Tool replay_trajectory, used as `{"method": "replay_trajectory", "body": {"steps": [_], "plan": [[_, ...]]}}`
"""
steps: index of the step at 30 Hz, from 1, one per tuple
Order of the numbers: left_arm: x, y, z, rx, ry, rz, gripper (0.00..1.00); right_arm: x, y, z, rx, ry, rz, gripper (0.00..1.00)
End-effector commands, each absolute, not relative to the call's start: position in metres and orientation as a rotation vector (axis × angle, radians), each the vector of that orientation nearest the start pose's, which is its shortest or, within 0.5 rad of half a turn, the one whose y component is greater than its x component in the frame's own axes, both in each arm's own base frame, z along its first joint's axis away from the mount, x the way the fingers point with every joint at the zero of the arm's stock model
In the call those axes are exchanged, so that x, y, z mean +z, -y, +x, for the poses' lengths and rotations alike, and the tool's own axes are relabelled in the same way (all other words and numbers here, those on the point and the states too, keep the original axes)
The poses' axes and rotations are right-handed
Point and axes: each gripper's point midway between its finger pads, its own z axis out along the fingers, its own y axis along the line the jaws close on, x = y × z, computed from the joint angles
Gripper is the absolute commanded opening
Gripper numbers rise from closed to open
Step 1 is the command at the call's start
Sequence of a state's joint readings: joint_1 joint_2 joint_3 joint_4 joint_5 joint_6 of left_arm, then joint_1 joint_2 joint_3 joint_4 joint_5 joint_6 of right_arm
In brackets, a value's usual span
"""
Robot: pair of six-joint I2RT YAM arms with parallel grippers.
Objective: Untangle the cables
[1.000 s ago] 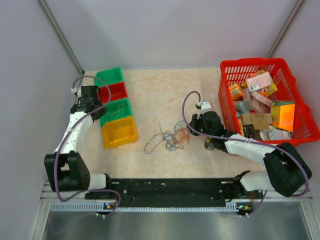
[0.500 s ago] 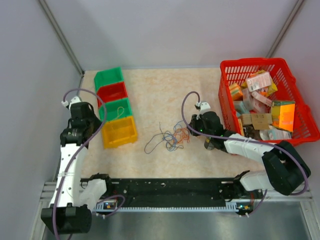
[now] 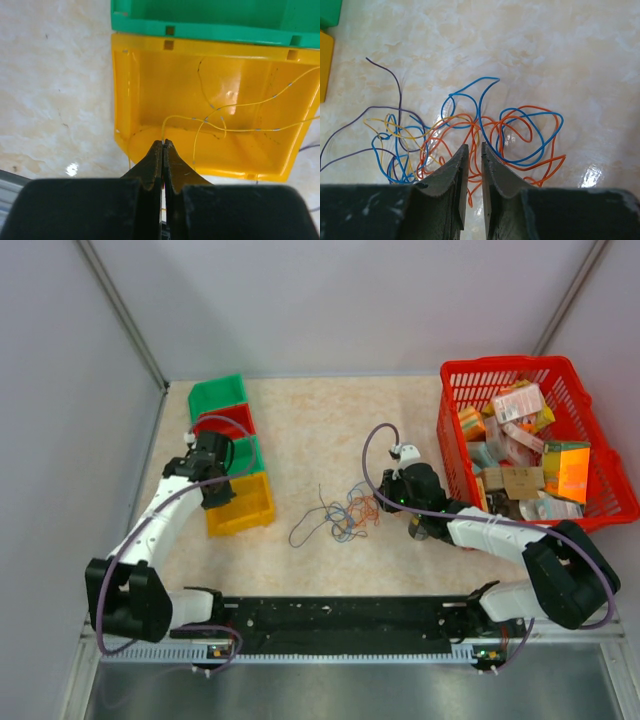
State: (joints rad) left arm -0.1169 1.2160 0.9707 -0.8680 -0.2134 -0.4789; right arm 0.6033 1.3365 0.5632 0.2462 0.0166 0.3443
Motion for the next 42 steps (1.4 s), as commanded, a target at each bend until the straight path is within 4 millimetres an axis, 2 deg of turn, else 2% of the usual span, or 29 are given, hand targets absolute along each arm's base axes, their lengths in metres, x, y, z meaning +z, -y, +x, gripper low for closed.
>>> {"method": "replay_trajectory", "body": {"steps": [1, 7, 10, 12, 15, 17, 18, 21, 24, 26, 27, 30, 33, 35, 37, 39, 42], "plan": [[0.129, 0.002, 0.283, 0.383, -2.538, -0.394, 0.00, 0.107, -0.225, 0.313, 0.571, -2.058, -0.238, 0.16], [0.110, -0.007, 0.305, 0.534, -2.564, -0.378, 0.00, 0.108, -0.223, 0.313, 0.566, -2.054, -0.238, 0.16], [0.096, -0.015, 0.306, 0.569, -2.596, -0.395, 0.00, 0.108, -0.223, 0.313, 0.562, -2.055, -0.236, 0.16], [0.089, -0.014, 0.307, 0.554, -2.616, -0.386, 0.00, 0.108, -0.224, 0.313, 0.566, -2.053, -0.240, 0.16], [0.089, -0.008, 0.311, 0.515, -2.629, -0.391, 0.00, 0.109, -0.225, 0.313, 0.576, -2.050, -0.241, 0.16], [0.096, -0.011, 0.314, 0.528, -2.593, -0.428, 0.00, 0.109, -0.226, 0.313, 0.579, -2.049, -0.243, 0.16], [0.100, -0.012, 0.316, 0.528, -2.574, -0.442, 0.05, 0.109, -0.225, 0.313, 0.577, -2.050, -0.242, 0.16], [0.114, -0.013, 0.314, 0.511, -2.530, -0.485, 0.30, 0.107, -0.225, 0.313, 0.573, -2.055, -0.240, 0.16], [0.128, -0.013, 0.306, 0.459, -2.483, -0.509, 0.46, 0.107, -0.225, 0.313, 0.572, -2.056, -0.241, 0.16], [0.134, -0.010, 0.296, 0.409, -2.472, -0.509, 0.62, 0.106, -0.226, 0.313, 0.574, -2.059, -0.243, 0.16], [0.136, -0.008, 0.290, 0.384, -2.472, -0.508, 0.66, 0.106, -0.226, 0.313, 0.575, -2.060, -0.241, 0.16], [0.143, 0.003, 0.273, 0.276, -2.482, -0.488, 0.66, 0.105, -0.227, 0.313, 0.583, -2.061, -0.242, 0.16], [0.147, 0.033, 0.261, 0.095, -2.516, -0.355, 0.49, 0.104, -0.228, 0.313, 0.588, -2.065, -0.243, 0.16], [0.144, 0.049, 0.248, 0.052, -2.542, -0.292, 0.40, 0.104, -0.228, 0.313, 0.588, -2.065, -0.243, 0.16], [0.138, 0.054, 0.233, 0.066, -2.570, -0.295, 0.40, 0.102, -0.228, 0.313, 0.586, -2.070, -0.243, 0.16], [0.128, 0.054, 0.222, 0.089, -2.582, -0.300, 0.48, 0.103, -0.229, 0.313, 0.589, -2.068, -0.246, 0.16], [0.125, 0.057, 0.221, 0.110, -2.567, -0.275, 0.52, 0.103, -0.228, 0.313, 0.585, -2.068, -0.246, 0.16]]}}
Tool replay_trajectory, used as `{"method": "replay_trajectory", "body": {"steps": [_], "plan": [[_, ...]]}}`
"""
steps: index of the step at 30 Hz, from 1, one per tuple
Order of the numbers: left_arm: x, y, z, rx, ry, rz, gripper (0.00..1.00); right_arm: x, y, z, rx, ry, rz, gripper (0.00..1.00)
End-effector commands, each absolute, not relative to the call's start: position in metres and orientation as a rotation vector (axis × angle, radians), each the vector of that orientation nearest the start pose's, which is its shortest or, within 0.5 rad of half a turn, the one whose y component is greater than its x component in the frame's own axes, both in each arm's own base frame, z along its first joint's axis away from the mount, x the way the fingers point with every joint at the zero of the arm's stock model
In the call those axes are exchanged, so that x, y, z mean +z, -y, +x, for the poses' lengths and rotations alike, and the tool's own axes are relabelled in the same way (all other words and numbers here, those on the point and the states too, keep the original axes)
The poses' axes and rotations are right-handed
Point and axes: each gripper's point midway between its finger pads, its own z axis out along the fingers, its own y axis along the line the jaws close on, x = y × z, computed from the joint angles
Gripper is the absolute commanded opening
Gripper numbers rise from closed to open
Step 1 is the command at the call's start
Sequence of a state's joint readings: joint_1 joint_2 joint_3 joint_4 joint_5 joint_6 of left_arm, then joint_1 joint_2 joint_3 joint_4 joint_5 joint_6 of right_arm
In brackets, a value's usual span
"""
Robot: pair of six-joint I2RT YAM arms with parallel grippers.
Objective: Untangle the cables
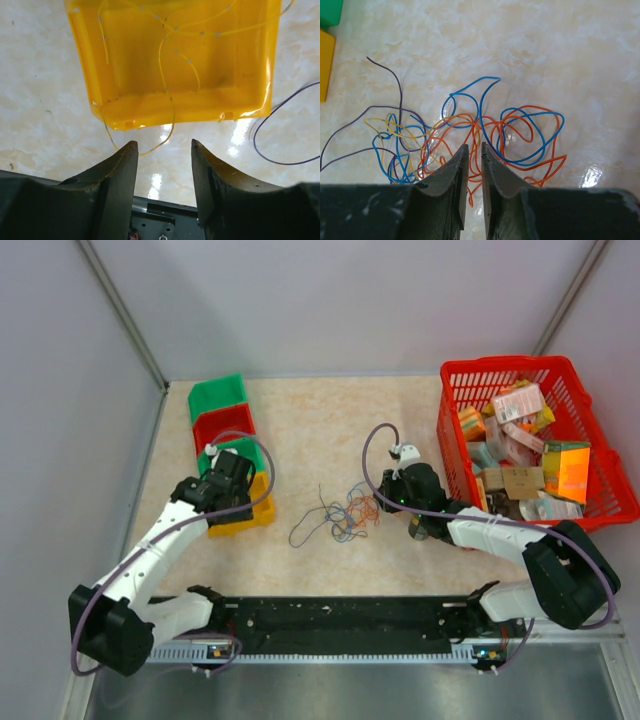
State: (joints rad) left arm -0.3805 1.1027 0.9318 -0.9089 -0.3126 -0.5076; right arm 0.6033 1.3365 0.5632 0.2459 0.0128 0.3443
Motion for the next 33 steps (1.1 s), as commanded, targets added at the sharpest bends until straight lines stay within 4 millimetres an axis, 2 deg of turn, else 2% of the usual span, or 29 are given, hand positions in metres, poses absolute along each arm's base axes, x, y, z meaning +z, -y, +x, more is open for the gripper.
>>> {"method": "replay_trajectory", "body": {"steps": [1, 3, 8, 10, 14, 18, 22, 25, 27, 28, 29, 33], "plan": [[0.127, 0.055, 0.221, 0.149, -2.568, -0.289, 0.52, 0.103, -0.228, 0.313, 0.587, -2.068, -0.243, 0.16], [0.125, 0.050, 0.216, 0.226, -2.596, -0.319, 0.52, 0.102, -0.228, 0.313, 0.582, -2.071, -0.243, 0.16], [0.114, 0.053, 0.212, 0.256, -2.611, -0.326, 0.48, 0.104, -0.226, 0.313, 0.573, -2.066, -0.241, 0.16], [0.114, 0.053, 0.215, 0.263, -2.605, -0.320, 0.46, 0.104, -0.225, 0.313, 0.571, -2.064, -0.242, 0.16], [0.107, 0.055, 0.223, 0.287, -2.619, -0.278, 0.36, 0.106, -0.226, 0.313, 0.579, -2.060, -0.242, 0.16], [0.094, 0.055, 0.225, 0.332, -2.654, -0.252, 0.35, 0.106, -0.225, 0.312, 0.574, -2.061, -0.242, 0.16], [0.093, 0.055, 0.228, 0.344, -2.652, -0.240, 0.34, 0.107, -0.225, 0.313, 0.572, -2.059, -0.239, 0.16], [0.095, 0.051, 0.230, 0.380, -2.636, -0.239, 0.25, 0.107, -0.225, 0.313, 0.575, -2.058, -0.241, 0.16], [0.098, 0.049, 0.231, 0.388, -2.629, -0.235, 0.13, 0.106, -0.226, 0.312, 0.577, -2.060, -0.244, 0.16], [0.101, 0.049, 0.233, 0.389, -2.620, -0.232, 0.03, 0.107, -0.226, 0.313, 0.578, -2.057, -0.242, 0.16], [0.105, 0.049, 0.234, 0.392, -2.610, -0.231, 0.00, 0.107, -0.226, 0.313, 0.577, -2.058, -0.245, 0.16], [0.121, 0.046, 0.245, 0.411, -2.559, -0.187, 0.00, 0.107, -0.226, 0.313, 0.579, -2.059, -0.242, 0.16]]}}
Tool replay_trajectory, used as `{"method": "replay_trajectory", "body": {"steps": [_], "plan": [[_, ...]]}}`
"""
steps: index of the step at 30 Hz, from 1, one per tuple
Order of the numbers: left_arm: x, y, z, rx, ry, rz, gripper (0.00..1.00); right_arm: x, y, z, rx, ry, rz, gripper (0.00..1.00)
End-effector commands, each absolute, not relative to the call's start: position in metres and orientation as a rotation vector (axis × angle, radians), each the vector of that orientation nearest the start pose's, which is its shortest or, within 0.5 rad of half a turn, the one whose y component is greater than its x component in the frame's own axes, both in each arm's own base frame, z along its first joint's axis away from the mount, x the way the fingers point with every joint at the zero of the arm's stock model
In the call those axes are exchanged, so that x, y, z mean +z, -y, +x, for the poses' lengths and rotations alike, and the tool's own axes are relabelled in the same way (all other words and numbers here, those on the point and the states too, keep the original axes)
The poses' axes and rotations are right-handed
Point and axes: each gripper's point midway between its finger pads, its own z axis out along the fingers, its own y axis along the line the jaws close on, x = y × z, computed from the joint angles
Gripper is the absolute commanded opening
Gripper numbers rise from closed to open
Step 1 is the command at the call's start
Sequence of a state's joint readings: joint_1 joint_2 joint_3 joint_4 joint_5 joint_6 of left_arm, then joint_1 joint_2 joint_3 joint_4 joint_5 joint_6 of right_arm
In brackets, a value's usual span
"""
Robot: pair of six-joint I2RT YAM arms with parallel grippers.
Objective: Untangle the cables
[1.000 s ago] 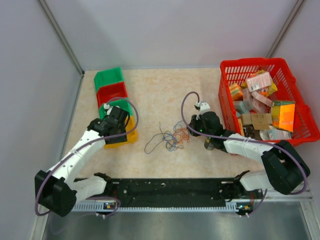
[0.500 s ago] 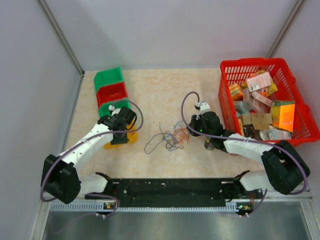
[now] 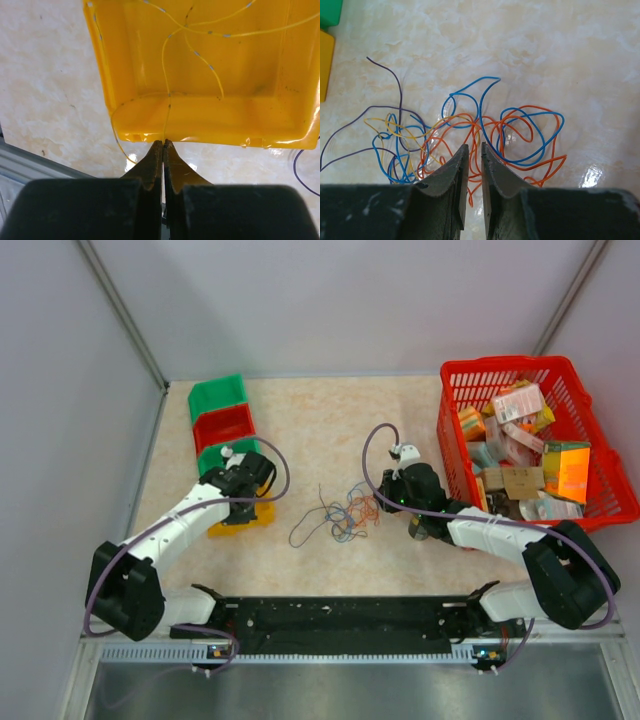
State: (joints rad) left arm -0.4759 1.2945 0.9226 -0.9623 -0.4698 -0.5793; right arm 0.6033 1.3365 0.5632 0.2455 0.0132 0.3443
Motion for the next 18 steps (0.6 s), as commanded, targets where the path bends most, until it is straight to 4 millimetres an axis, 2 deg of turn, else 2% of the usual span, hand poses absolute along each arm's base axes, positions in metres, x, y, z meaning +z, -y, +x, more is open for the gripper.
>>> {"method": "replay_trajectory", "body": {"steps": [1, 3, 7, 10, 13, 18], "plan": [[0.125, 0.047, 0.250, 0.412, -2.547, -0.158, 0.00, 0.106, -0.226, 0.313, 0.577, -2.060, -0.241, 0.16], [0.131, 0.050, 0.260, 0.409, -2.533, -0.087, 0.00, 0.106, -0.226, 0.312, 0.577, -2.060, -0.244, 0.16], [0.132, 0.052, 0.281, 0.467, -2.516, 0.039, 0.00, 0.107, -0.226, 0.313, 0.577, -2.058, -0.242, 0.16], [0.123, 0.047, 0.291, 0.572, -2.521, 0.100, 0.00, 0.105, -0.225, 0.312, 0.569, -2.062, -0.242, 0.16], [0.109, 0.051, 0.301, 0.581, -2.524, 0.136, 0.00, 0.106, -0.223, 0.313, 0.561, -2.061, -0.238, 0.16], [0.083, 0.057, 0.299, 0.556, -2.587, 0.130, 0.00, 0.106, -0.223, 0.313, 0.558, -2.061, -0.236, 0.16]]}}
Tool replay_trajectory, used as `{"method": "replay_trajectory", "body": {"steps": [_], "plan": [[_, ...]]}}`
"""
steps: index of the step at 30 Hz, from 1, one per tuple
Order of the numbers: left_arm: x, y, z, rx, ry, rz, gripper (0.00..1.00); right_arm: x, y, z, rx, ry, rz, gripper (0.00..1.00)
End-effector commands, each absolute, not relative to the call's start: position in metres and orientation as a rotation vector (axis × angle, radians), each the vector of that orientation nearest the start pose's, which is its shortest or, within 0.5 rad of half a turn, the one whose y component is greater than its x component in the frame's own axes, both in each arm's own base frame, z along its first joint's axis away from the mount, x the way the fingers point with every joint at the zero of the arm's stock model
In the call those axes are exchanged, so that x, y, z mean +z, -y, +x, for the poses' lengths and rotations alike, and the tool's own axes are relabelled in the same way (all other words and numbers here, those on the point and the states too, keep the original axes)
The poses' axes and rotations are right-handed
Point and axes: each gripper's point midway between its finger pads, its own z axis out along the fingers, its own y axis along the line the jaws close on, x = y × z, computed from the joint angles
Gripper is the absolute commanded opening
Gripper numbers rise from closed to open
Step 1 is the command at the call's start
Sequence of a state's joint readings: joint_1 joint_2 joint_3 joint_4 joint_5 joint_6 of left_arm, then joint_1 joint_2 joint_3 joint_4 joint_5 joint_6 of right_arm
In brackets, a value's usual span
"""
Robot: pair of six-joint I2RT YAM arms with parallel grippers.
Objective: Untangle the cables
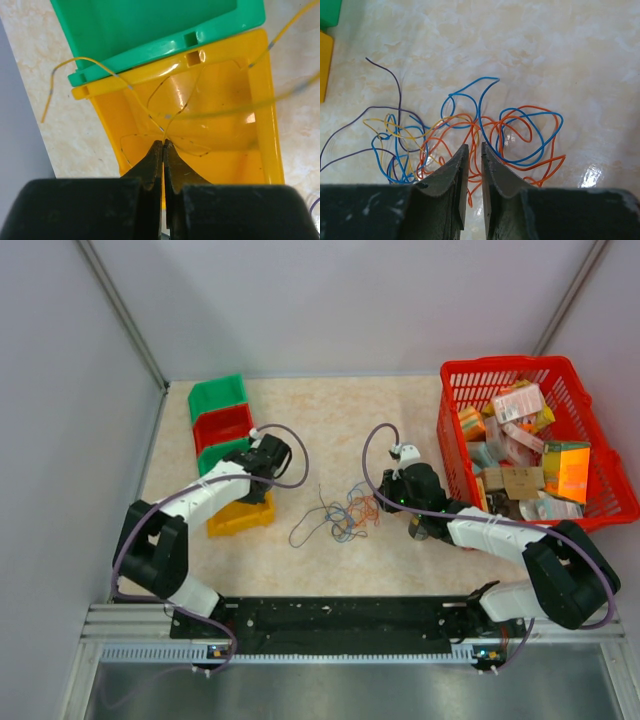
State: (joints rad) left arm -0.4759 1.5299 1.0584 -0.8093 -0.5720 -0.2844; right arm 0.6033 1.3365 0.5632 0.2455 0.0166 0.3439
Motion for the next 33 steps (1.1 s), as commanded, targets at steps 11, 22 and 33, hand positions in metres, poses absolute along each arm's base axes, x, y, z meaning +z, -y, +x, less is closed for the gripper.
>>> {"method": "replay_trajectory", "body": {"steps": [11, 22, 33], "plan": [[0.122, 0.057, 0.296, 0.317, -2.518, -0.068, 0.45, 0.108, -0.224, 0.313, 0.570, -2.054, -0.241, 0.16], [0.193, 0.101, 0.331, -0.031, -2.248, 0.078, 0.72, 0.106, -0.226, 0.313, 0.577, -2.060, -0.245, 0.16], [0.165, 0.110, 0.386, 0.123, -2.364, 0.082, 0.64, 0.106, -0.224, 0.313, 0.564, -2.061, -0.240, 0.16]]}}
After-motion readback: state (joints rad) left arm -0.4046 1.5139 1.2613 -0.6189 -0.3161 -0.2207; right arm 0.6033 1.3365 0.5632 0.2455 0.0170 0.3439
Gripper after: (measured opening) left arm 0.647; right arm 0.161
